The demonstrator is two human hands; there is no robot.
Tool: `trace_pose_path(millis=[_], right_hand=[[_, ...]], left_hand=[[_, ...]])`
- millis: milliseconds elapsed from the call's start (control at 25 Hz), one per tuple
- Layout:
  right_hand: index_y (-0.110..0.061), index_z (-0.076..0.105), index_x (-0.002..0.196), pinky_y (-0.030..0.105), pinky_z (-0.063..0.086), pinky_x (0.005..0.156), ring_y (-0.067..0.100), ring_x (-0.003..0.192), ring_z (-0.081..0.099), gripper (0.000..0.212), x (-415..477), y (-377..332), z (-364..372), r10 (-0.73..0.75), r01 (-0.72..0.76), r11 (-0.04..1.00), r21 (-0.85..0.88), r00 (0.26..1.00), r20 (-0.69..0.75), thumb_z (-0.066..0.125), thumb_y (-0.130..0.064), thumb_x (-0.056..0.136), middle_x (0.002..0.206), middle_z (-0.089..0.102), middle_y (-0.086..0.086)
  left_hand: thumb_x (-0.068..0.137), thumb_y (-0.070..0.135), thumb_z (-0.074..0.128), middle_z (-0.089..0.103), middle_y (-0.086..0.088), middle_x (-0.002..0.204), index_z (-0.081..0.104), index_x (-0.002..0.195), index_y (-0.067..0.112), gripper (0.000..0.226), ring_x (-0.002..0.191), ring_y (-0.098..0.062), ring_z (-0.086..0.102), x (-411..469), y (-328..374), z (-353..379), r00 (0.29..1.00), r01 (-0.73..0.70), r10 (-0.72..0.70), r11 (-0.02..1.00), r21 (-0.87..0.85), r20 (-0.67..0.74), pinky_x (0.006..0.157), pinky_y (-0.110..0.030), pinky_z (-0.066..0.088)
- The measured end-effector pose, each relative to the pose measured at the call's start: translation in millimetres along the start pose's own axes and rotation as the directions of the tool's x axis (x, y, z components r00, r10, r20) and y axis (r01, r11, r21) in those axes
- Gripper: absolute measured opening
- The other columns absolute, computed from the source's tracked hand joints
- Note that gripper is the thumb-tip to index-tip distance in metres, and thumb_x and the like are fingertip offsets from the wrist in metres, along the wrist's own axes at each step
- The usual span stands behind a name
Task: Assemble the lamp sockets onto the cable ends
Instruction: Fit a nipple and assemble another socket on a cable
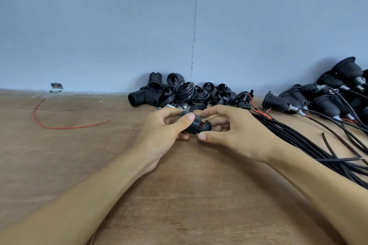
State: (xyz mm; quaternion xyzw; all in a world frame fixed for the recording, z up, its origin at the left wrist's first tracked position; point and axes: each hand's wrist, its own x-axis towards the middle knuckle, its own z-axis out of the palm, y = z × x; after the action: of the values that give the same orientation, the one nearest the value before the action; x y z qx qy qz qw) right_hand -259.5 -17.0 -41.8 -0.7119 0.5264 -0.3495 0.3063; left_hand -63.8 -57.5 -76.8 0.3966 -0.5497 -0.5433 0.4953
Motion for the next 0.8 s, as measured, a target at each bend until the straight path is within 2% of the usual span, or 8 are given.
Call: trace_pose_path(millis=[80, 200, 360, 480, 560, 640, 720, 800], right_hand=[[-0.025, 0.063, 0.122, 0.018, 0.052, 0.078, -0.001, 0.071, 0.061, 0.048, -1, -1, 2, -0.009, 0.009, 1.0, 0.002, 1.0, -0.017, 0.084, -0.023, 0.079, 0.088, 0.075, -0.017], [-0.024, 0.064, 0.124, 0.024, 0.051, 0.085, 0.005, 0.078, 0.062, 0.049, -2, 0, 7, -0.005, 0.006, 1.0, 0.029, 0.999, -0.035, 0.083, -0.022, 0.079, 0.091, 0.076, -0.011], [-0.028, 0.068, 0.118, 0.012, 0.047, 0.076, -0.002, 0.072, 0.061, 0.049, -5, 0, 11, -0.039, 0.036, 0.999, -0.03, 0.99, -0.137, 0.088, -0.024, 0.073, 0.09, 0.075, -0.019], [-0.027, 0.071, 0.117, 0.011, 0.048, 0.076, -0.004, 0.07, 0.059, 0.052, -6, 2, 14, -0.062, 0.05, 0.997, -0.066, 0.978, -0.199, 0.091, -0.027, 0.068, 0.087, 0.073, -0.015], [-0.027, 0.071, 0.117, 0.012, 0.048, 0.076, -0.004, 0.071, 0.061, 0.053, -6, 1, 17, -0.085, 0.074, 0.995, -0.068, 0.978, -0.188, 0.091, -0.028, 0.068, 0.09, 0.074, -0.016], [-0.03, 0.069, 0.121, 0.009, 0.047, 0.074, -0.005, 0.07, 0.061, 0.057, -7, -1, 22, -0.145, 0.129, 0.985, -0.114, 0.979, -0.144, 0.091, -0.031, 0.068, 0.089, 0.073, -0.025], [-0.033, 0.065, 0.126, 0.006, 0.046, 0.07, -0.005, 0.067, 0.059, 0.063, -8, -3, 27, -0.205, 0.177, 0.964, -0.196, 0.97, -0.13, 0.09, -0.034, 0.069, 0.086, 0.063, -0.045], [-0.033, 0.063, 0.129, 0.009, 0.047, 0.069, 0.001, 0.068, 0.059, 0.064, -9, -5, 28, -0.242, 0.203, 0.951, -0.235, 0.959, -0.151, 0.089, -0.034, 0.071, 0.083, 0.061, -0.045]], left_hand=[[0.091, 0.022, 0.075, 0.079, -0.009, 0.096, 0.07, 0.116, 0.008, 0.029, 0.082, -0.026, 0.072, -1, 0, 0, 1.0, 0.003, -0.004, 1.0, 0.024, 0.013, 0.083, -0.041, 0.059], [0.094, 0.018, 0.071, 0.079, -0.009, 0.097, 0.071, 0.114, 0.008, 0.022, 0.087, -0.025, 0.074, -3, 3, -1, 0.998, 0.007, -0.009, 1.0, 0.021, 0.057, 0.079, -0.034, 0.059], [0.097, 0.009, 0.065, 0.078, -0.009, 0.104, 0.071, 0.117, 0.006, 0.021, 0.096, -0.02, 0.074, -5, 7, -3, 0.995, 0.019, -0.017, 1.0, -0.021, 0.097, 0.077, -0.028, 0.059], [0.098, 0.007, 0.063, 0.077, -0.009, 0.109, 0.075, 0.115, 0.007, 0.021, 0.105, -0.022, 0.073, -5, 8, -3, 0.993, 0.026, -0.023, 0.999, -0.022, 0.118, 0.088, -0.034, 0.06], [0.1, 0.007, 0.059, 0.078, -0.009, 0.11, 0.08, 0.107, 0.013, 0.023, 0.107, -0.023, 0.073, -4, 9, -3, 0.988, 0.029, -0.029, 1.0, 0.002, 0.151, 0.088, -0.034, 0.06], [0.099, 0.008, 0.057, 0.079, -0.007, 0.107, 0.083, 0.099, 0.022, 0.029, 0.104, -0.023, 0.074, -4, 11, -1, 0.986, 0.026, -0.032, 0.999, 0.037, 0.161, 0.084, -0.032, 0.059], [0.095, 0.018, 0.06, 0.079, -0.003, 0.106, 0.082, 0.098, 0.029, 0.025, 0.106, -0.024, 0.073, -5, 11, 2, 0.992, 0.006, -0.018, 0.995, 0.096, 0.124, 0.095, -0.04, 0.056], [0.09, 0.03, 0.06, 0.079, -0.001, 0.105, 0.081, 0.099, 0.029, 0.023, 0.109, -0.024, 0.072, -7, 9, 3, 0.995, -0.031, 0.016, 0.989, 0.145, 0.102, 0.104, -0.049, 0.051]])
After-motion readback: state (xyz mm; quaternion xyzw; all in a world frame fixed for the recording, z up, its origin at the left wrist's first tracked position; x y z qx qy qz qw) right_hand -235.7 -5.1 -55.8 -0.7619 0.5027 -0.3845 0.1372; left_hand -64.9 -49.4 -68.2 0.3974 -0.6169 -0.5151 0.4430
